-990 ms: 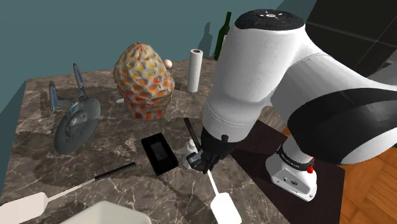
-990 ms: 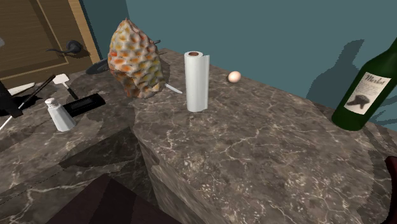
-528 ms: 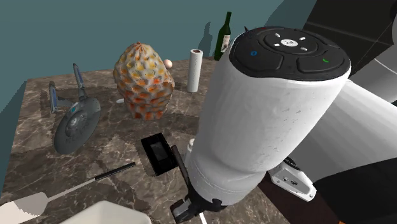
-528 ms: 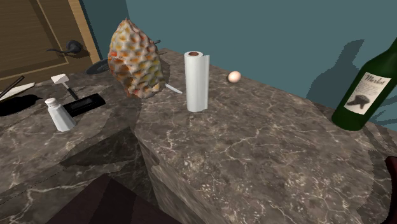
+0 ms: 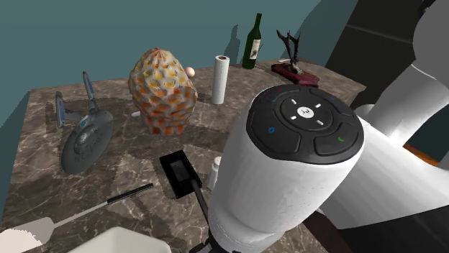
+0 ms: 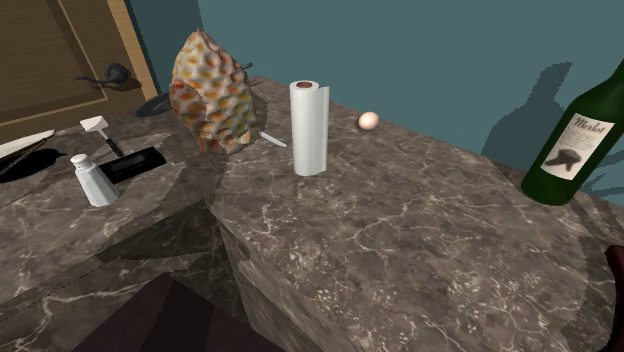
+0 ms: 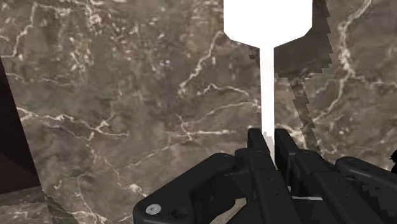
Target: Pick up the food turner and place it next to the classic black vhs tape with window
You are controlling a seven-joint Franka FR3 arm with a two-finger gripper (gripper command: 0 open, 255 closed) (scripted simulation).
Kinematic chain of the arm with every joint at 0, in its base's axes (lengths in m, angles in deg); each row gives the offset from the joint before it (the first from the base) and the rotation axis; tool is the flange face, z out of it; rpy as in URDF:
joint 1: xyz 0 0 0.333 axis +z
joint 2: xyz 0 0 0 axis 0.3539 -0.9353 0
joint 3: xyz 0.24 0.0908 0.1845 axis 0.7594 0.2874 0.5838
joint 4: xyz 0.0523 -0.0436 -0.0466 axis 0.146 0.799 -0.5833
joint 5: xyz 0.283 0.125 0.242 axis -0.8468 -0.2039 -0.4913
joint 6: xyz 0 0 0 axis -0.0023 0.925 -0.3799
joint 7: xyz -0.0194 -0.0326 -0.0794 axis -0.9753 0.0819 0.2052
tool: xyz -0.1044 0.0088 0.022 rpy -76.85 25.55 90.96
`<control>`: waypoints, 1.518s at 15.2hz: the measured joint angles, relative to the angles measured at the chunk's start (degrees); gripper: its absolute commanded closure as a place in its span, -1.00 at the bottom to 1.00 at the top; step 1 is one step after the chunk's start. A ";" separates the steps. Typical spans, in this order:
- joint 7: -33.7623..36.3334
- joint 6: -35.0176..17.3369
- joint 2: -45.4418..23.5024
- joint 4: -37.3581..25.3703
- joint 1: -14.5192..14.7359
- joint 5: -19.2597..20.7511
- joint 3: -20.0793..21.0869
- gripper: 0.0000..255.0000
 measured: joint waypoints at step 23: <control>1.91 -1.93 -2.02 0.87 -1.59 2.44 2.01 -1.00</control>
